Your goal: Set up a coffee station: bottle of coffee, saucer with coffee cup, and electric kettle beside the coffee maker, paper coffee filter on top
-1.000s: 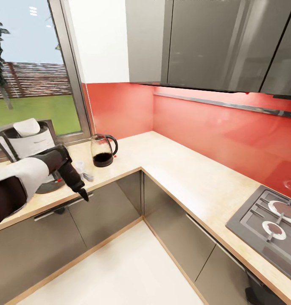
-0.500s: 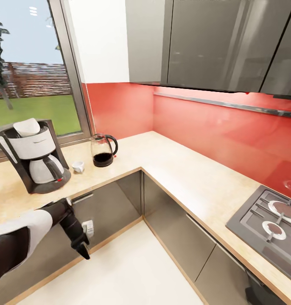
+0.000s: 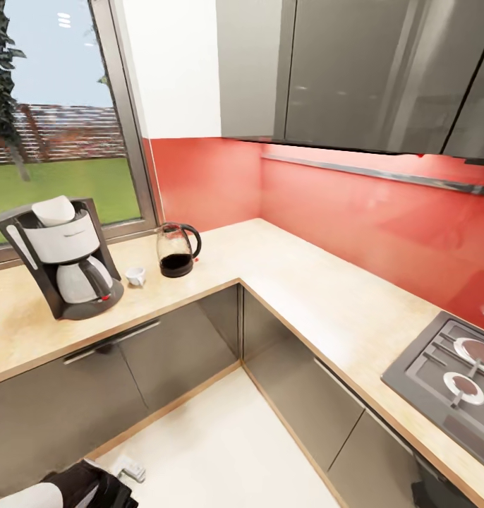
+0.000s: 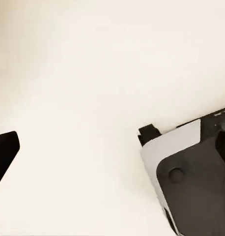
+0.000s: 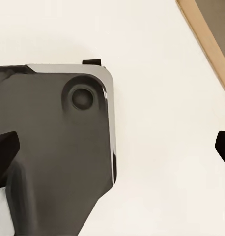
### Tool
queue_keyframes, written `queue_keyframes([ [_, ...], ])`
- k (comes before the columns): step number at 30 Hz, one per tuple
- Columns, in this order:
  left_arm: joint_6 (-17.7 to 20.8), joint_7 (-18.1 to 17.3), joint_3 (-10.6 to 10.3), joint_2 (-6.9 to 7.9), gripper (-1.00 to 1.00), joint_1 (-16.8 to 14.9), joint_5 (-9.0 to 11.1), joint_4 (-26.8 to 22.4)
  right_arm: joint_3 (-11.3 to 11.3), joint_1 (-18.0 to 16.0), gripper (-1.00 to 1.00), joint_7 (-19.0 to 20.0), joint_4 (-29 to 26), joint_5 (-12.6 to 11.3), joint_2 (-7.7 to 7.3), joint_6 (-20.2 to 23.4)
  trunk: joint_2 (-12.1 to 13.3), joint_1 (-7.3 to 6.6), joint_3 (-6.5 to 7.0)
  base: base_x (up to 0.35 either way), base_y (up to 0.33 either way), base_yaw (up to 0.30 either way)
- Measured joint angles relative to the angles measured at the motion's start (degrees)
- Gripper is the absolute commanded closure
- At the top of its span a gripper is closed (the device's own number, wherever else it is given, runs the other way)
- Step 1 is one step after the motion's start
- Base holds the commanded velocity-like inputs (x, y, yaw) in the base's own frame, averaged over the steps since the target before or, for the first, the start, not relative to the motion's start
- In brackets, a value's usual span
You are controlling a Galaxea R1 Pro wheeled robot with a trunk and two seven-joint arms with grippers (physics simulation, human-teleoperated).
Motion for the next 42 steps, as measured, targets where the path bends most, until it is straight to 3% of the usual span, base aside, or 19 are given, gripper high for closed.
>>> queue_keyframes([
  [1, -5.82, 9.56, 0.40, -0.03, -1.00, 4.21, 12.84, 0.09, -0.01, -0.01, -1.00, 0.01, -0.06, 0.00, 0.15, 0.04, 0.00, 0.01, 0.02, 0.000, 0.000, 0.252],
  [2, -7.14, 11.17, 0.02, -0.04, -1.00, 8.89, 14.84, 0.08, -0.01, 0.00, -1.00, 0.01, -0.05, -0.01, 0.17, 0.05, 0.00, 0.00, -0.01, 0.000, 0.000, 0.256],
  [4, -10.97, 16.08, 0.14, -0.20, -1.00, 11.37, 19.45, -0.03, -0.01, 0.00, -1.00, 0.01, 0.02, -0.01, 0.23, 0.07, 0.00, 0.00, -0.05, 0.000, 0.000, 0.261],
  [5, -13.39, 20.16, 0.17, -0.99, -1.00, 14.50, 22.52, -0.18, 0.06, 0.00, -1.00, 0.04, 0.05, 0.01, 0.25, 0.10, 0.00, 0.01, -0.07, 0.000, 0.000, 0.263],
  [7, -14.63, 22.91, 0.14, -2.59, -1.00, 17.57, 24.36, -0.15, 0.15, -0.01, -1.00, 0.16, 0.12, 0.05, 0.37, 0.14, -0.01, 0.01, -0.15, 0.000, 0.000, 0.264],
  [13, -15.11, 27.72, 0.16, -5.15, -1.00, 22.26, 25.26, -0.15, 0.23, -0.01, -1.00, 0.09, 0.10, 0.15, 1.34, 0.11, 0.00, 0.01, -0.35, 0.000, 0.000, 0.264],
  [33, -15.41, 27.44, -0.30, -5.46, -1.00, 23.00, 24.56, -0.38, 0.23, -0.01, -1.00, 0.31, 0.17, 0.23, 1.39, 0.34, -0.01, 0.01, -1.13, 0.000, 0.000, 0.265],
  [35, -15.40, 27.43, -0.45, -6.27, -1.00, 23.01, 24.48, -0.45, 0.23, -0.01, -1.00, 0.41, 0.16, 0.23, 1.40, 0.35, -0.01, 0.01, -1.22, 0.000, 0.000, 0.264],
  [36, -15.45, 27.43, -0.36, -7.96, -1.00, 23.02, 24.57, -0.42, 0.23, -0.01, -1.00, 0.45, 0.15, 0.23, 1.41, 0.35, -0.01, 0.01, -1.27, 0.000, 0.000, 0.264],
  [37, -15.46, 27.43, -0.19, -8.74, -1.00, 23.02, 24.78, -0.39, 0.23, -0.01, -1.00, 0.46, 0.12, 0.23, 1.41, 0.35, -0.01, 0.01, -1.31, 0.000, 0.000, 0.264],
  [40, -15.35, 27.48, -0.35, -9.94, -1.00, 23.02, 24.62, -0.18, 0.23, -0.01, -1.00, 0.42, 0.09, 0.23, 1.41, 0.30, -0.01, 0.01, -1.45, 0.000, 0.000, 0.264],
  [42, -15.46, 27.54, -0.33, -9.88, -1.00, 23.02, 24.59, -0.21, 0.23, -0.01, -1.00, 0.36, 0.08, 0.23, 1.41, 0.28, -0.01, 0.01, -1.54, 0.000, 0.000, 0.265],
])
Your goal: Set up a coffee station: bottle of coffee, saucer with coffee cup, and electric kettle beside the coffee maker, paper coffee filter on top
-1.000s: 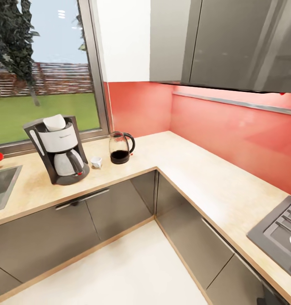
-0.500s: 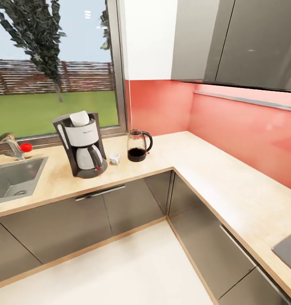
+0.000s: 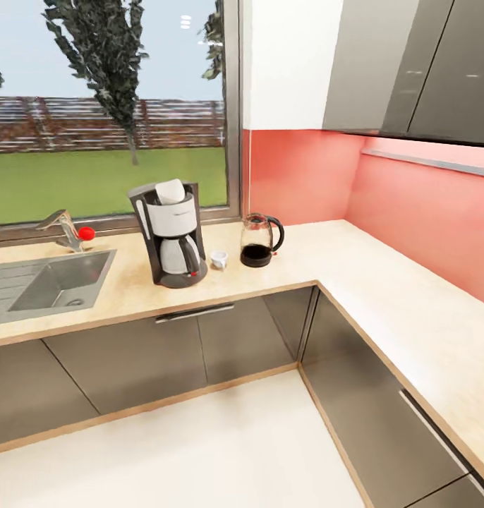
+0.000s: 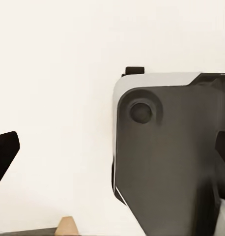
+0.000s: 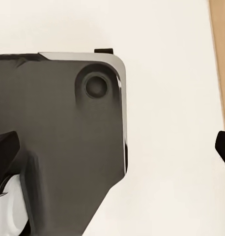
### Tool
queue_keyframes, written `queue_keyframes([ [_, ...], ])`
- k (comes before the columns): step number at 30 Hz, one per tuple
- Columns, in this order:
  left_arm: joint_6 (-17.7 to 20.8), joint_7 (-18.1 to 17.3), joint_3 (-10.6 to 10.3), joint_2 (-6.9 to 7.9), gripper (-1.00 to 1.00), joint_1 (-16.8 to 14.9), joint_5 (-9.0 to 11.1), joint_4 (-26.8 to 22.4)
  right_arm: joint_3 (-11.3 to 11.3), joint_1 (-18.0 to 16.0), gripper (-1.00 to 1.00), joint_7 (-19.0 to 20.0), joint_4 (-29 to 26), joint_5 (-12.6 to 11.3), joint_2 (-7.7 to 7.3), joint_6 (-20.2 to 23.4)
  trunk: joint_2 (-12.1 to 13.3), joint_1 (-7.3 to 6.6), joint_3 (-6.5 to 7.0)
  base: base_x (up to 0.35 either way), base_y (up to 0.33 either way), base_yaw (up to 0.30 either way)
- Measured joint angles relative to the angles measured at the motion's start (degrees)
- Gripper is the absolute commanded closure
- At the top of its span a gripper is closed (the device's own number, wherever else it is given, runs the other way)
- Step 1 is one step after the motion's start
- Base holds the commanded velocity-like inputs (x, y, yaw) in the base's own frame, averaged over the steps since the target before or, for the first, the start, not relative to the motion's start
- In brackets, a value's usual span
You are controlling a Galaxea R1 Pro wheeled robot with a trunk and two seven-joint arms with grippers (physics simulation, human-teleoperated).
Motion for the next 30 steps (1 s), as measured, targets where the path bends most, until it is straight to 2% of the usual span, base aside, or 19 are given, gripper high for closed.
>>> queue_keyframes([
  [4, 0.10, 0.07, 0.17, 0.74, -1.00, 0.00, -0.04, 0.20, 0.00, 0.00, -1.00, -0.04, 0.00, 0.00, 0.00, 0.02, 0.00, 0.00, -0.18, 0.000, 0.000, 0.264],
  [6, 0.04, 0.20, 1.84, 0.94, -1.00, 0.00, 0.40, 0.34, 0.00, 0.00, -1.00, -0.07, 0.00, 0.00, 0.00, 0.04, 0.00, 0.00, -0.27, 0.000, 0.000, 0.264],
  [8, 0.00, 0.07, 7.66, 1.00, -1.00, 0.00, 0.09, 0.36, 0.00, 0.00, -1.00, -0.09, 0.00, 0.00, 0.00, 0.04, 0.00, 0.00, -0.36, 0.000, 0.000, 0.264],
  [9, 0.01, 0.03, 9.66, 0.98, -1.00, 0.00, -0.21, 0.41, 0.00, 0.00, -1.00, -0.10, 0.00, 0.00, 0.00, 0.05, 0.00, 0.00, -0.41, 0.000, 0.000, 0.264],
  [10, 0.03, -0.01, 13.41, 0.94, -1.00, 0.00, -1.27, 0.57, 0.00, 0.00, -1.00, -0.10, 0.00, 0.00, 0.00, 0.04, 0.00, 0.00, -0.45, 0.000, 0.000, 0.264],
  [11, 0.03, -0.04, 20.59, 0.91, -1.00, 0.00, -6.02, 0.82, 0.00, 0.00, -1.00, -0.11, 0.00, 0.00, 0.00, 0.03, 0.00, 0.00, -0.50, 0.000, 0.000, 0.264],
  [13, 0.02, -0.04, 28.85, 0.85, -1.00, 0.01, -11.80, 1.08, 0.00, 0.00, -1.00, -0.10, 0.00, 0.00, 0.00, 0.02, 0.00, 0.00, -0.59, 0.000, 0.000, 0.264],
  [14, 0.01, 0.01, 34.09, 0.87, -1.00, 0.01, -14.89, 1.12, 0.00, 0.00, -1.00, -0.10, -0.01, 0.00, 0.00, 0.01, 0.00, 0.00, -0.64, 0.000, 0.000, 0.264],
  [15, 0.00, 0.00, 41.70, 0.92, -1.00, 0.01, -19.77, 1.13, 0.00, 0.00, -1.00, -0.07, -0.01, 0.00, 0.00, 0.00, 0.00, 0.00, -0.68, 0.000, 0.000, 0.264],
  [17, 0.03, -0.01, 53.16, 0.97, -1.00, 0.01, -28.69, 1.17, 0.00, 0.00, -1.00, -0.05, -0.01, 0.00, 0.00, 0.00, 0.00, 0.00, -0.77, 0.000, 0.000, 0.264],
  [19, 0.01, -0.02, 63.87, 1.09, -1.00, 0.01, -39.95, 0.95, 0.00, 0.00, -1.00, -0.04, -0.01, 0.00, 0.00, -0.01, 0.00, 0.00, -0.86, 0.000, 0.000, 0.264],
  [20, -0.03, -0.06, 71.14, 1.15, -1.00, 0.00, -49.79, 0.72, 0.00, 0.00, -1.00, -0.03, -0.01, 0.00, 0.00, -0.01, 0.00, 0.00, -0.91, 0.000, 0.000, 0.265],
  [21, 0.01, -0.04, 80.48, 1.20, -1.00, 0.01, -63.56, 0.86, 0.00, 0.00, -1.00, -0.03, 0.01, 0.00, 0.00, -0.01, 0.00, 0.00, -0.95, 0.000, 0.000, 0.264],
  [22, 0.07, 0.03, 86.56, 1.27, -1.00, 0.02, -73.04, 1.01, 0.00, 0.00, -1.00, 0.01, 0.00, 0.00, 0.00, -0.01, 0.00, 0.00, -1.00, 0.000, 0.000, 0.264],
  [23, 0.12, 0.09, 91.18, 1.46, -1.00, 0.06, -79.24, 1.08, 0.00, 0.00, -1.00, 0.03, 0.01, -0.02, 0.00, -0.01, 0.00, 0.00, -1.05, 0.000, 0.000, 0.264],
  [25, 0.12, 0.08, 95.29, 1.73, -1.00, 0.09, -82.88, 1.08, 0.00, 0.00, -1.00, 0.04, 0.03, -0.01, 0.00, -0.01, 0.00, 0.00, -1.14, 0.000, 0.000, 0.264],
  [26, 0.10, 0.06, 96.42, 1.84, -1.00, 0.10, -83.49, 1.08, 0.00, 0.00, -1.00, 0.04, 0.04, -0.01, 0.00, -0.01, 0.00, 0.00, -1.18, 0.000, 0.000, 0.264],
  [28, 0.12, -0.01, 105.19, 2.29, -1.00, 0.11, -85.44, 1.09, 0.00, 0.00, -1.00, 0.05, 0.07, 0.00, 0.00, -0.01, 0.00, 0.00, -1.27, 0.000, 0.000, 0.264],
  [30, 0.08, -0.02, 110.66, 2.30, -1.00, 0.12, -85.71, 1.02, 0.00, 0.00, -1.00, 0.05, 0.08, 0.00, 0.00, -0.01, 0.00, 0.00, -1.37, 0.000, 0.000, 0.264],
])
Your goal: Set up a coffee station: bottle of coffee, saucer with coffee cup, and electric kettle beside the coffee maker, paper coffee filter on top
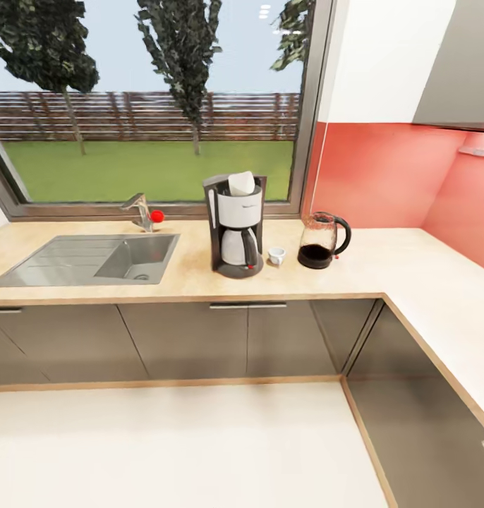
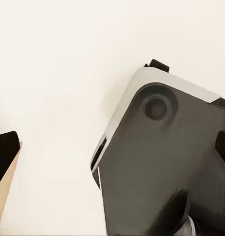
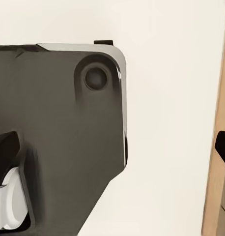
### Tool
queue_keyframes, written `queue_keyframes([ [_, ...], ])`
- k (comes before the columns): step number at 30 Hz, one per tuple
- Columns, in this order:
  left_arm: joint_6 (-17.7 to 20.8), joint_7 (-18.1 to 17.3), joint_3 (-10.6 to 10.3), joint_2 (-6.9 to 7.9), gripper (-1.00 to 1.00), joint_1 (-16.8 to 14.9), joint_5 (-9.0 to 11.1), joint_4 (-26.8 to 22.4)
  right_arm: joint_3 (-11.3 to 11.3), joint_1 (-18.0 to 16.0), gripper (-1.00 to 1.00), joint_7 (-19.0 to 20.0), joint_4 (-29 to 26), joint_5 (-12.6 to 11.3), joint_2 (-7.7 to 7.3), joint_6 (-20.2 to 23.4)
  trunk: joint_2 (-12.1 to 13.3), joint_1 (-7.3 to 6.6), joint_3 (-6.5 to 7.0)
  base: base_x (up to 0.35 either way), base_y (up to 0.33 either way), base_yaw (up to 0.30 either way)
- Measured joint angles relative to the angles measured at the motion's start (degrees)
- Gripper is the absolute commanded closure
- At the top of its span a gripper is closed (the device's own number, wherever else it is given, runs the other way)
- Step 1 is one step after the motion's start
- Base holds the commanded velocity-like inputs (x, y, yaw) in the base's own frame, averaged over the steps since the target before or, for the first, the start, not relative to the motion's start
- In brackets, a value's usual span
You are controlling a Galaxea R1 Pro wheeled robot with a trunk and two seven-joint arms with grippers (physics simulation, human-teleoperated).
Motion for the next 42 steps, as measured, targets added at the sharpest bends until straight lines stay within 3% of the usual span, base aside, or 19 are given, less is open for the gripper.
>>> queue_keyframes([
  [1, 0.01, -0.01, 2.78, -0.02, -1.00, 0.00, -0.03, -0.08, 0.00, 0.00, -1.00, 0.00, 0.00, 0.00, 0.00, 0.00, 0.00, 0.00, -0.05, 0.000, 0.000, 0.264],
  [3, 0.00, -0.03, 6.19, -0.03, -1.00, 0.00, -0.12, -0.15, 0.00, 0.00, -1.00, 0.03, 0.00, 0.00, 0.00, 0.00, 0.00, 0.00, -0.14, 0.000, 0.000, 0.264],
  [7, 0.03, -0.04, 9.11, 0.03, -1.00, 0.13, -0.42, -0.16, 0.00, 0.00, -1.00, 0.07, 0.00, -0.03, 0.00, 0.00, 0.00, 0.00, -0.30, 0.000, 0.000, 0.264],
  [19, 0.04, -0.04, 10.44, -0.43, -1.00, 0.29, -0.46, 0.04, 0.02, 0.00, -1.00, 0.13, -0.05, -0.08, 0.08, 0.12, 0.00, 0.00, -0.74, 0.000, 0.000, 0.264],
  [25, 0.04, -0.04, 10.51, -0.49, -1.00, 0.30, -0.24, 0.04, 0.09, 0.00, -1.00, 0.05, -0.16, -0.08, 2.08, 0.09, 0.00, 0.00, -0.96, 0.000, 0.000, 0.264],
  [32, -0.02, -0.05, 10.24, -0.84, -1.00, 0.35, -0.91, -0.01, 0.00, 0.00, -1.00, -0.11, -0.01, 0.09, 2.37, 0.11, 0.00, 0.00, -1.23, 0.000, 0.000, 0.259],
  [33, 0.02, -0.05, 10.04, -0.64, -1.00, 0.35, -1.48, -0.03, 0.00, 0.00, -1.00, -0.10, 0.00, 0.08, 2.39, 0.10, 0.00, 0.00, -1.27, 0.000, 0.000, 0.260],
  [37, 0.08, -0.11, 8.92, 0.56, -1.00, 0.50, -8.12, -0.06, 0.00, 0.00, -1.00, -0.02, 0.00, 0.08, 2.36, 0.09, 0.00, 0.00, -1.38, 0.000, 0.000, 0.265],
  [40, 0.25, -0.13, 8.77, 0.90, -1.00, 0.66, -14.23, -0.01, 0.03, 0.00, -1.00, -0.01, 0.00, 0.13, 2.36, 0.09, 0.00, 0.00, -1.46, 0.000, 0.000, 0.269],
  [42, 0.30, -0.13, 8.75, 0.95, -1.00, 1.04, -16.61, 0.00, 0.05, 0.00, -1.00, -0.04, 0.00, 0.14, 2.36, 0.09, -0.01, 0.00, -1.52, 0.000, 0.000, 0.270],
])
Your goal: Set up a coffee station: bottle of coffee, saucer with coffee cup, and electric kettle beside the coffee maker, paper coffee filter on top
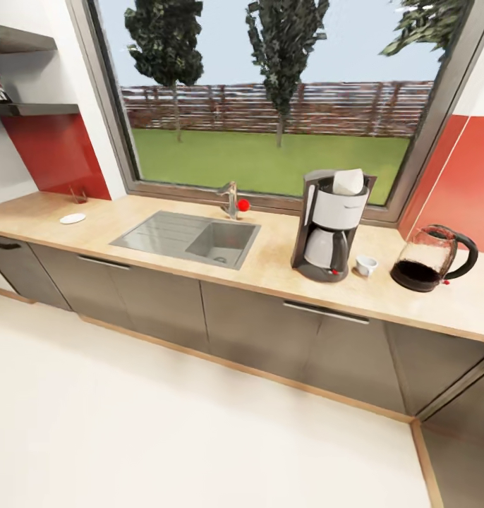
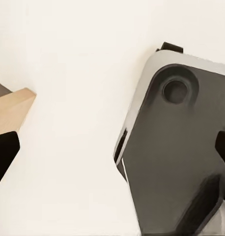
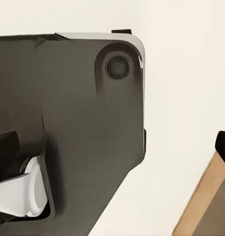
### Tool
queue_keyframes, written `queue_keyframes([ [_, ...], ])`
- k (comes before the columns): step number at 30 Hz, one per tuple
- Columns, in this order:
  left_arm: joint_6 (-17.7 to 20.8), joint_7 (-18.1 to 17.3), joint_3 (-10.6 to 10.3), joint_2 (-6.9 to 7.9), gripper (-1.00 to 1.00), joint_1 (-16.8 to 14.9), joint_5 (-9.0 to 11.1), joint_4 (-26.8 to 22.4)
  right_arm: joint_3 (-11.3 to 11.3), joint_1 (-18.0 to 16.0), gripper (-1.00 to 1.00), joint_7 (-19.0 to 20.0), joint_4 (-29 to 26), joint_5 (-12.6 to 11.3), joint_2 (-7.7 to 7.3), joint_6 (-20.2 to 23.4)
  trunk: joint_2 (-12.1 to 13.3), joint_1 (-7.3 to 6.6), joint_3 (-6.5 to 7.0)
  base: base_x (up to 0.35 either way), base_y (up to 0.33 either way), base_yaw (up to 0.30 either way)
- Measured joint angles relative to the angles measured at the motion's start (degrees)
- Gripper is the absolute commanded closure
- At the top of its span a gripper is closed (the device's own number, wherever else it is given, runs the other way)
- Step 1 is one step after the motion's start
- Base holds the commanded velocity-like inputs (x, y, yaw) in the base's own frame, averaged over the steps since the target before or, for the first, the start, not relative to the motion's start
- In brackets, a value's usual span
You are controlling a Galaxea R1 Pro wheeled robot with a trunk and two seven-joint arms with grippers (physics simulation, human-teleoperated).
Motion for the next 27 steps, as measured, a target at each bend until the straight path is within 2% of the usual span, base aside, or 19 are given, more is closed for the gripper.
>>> queue_keyframes([
  [2, 0.00, -0.01, -0.02, 0.04, -1.00, 0.59, -2.45, 0.01, 0.02, 0.00, -1.00, -0.02, 0.00, 0.01, 0.01, 0.00, 0.00, 0.00, -0.05, 0.000, 0.000, 0.270],
  [10, 0.10, -0.02, -0.03, -0.09, -1.00, 1.04, -7.22, 0.00, 0.02, 0.00, -1.00, -0.10, 0.05, 0.02, -0.07, -0.11, 0.00, 0.00, -0.24, 0.000, 0.000, 0.272],
  [20, 0.06, -0.02, -0.03, 0.06, -1.00, 1.32, -8.21, 0.04, 0.03, 0.00, -1.00, -0.12, 0.09, 0.02, -0.33, -0.17, 0.00, 0.00, -0.16, 0.000, 0.000, 0.271],
  [27, 0.01, -0.01, -0.03, 0.06, -1.00, 1.33, -8.37, 0.01, 0.03, 0.01, -1.00, -0.05, 0.08, 0.02, -0.34, -0.21, 0.00, 0.00, 0.29, 0.000, 0.000, 0.170],
])
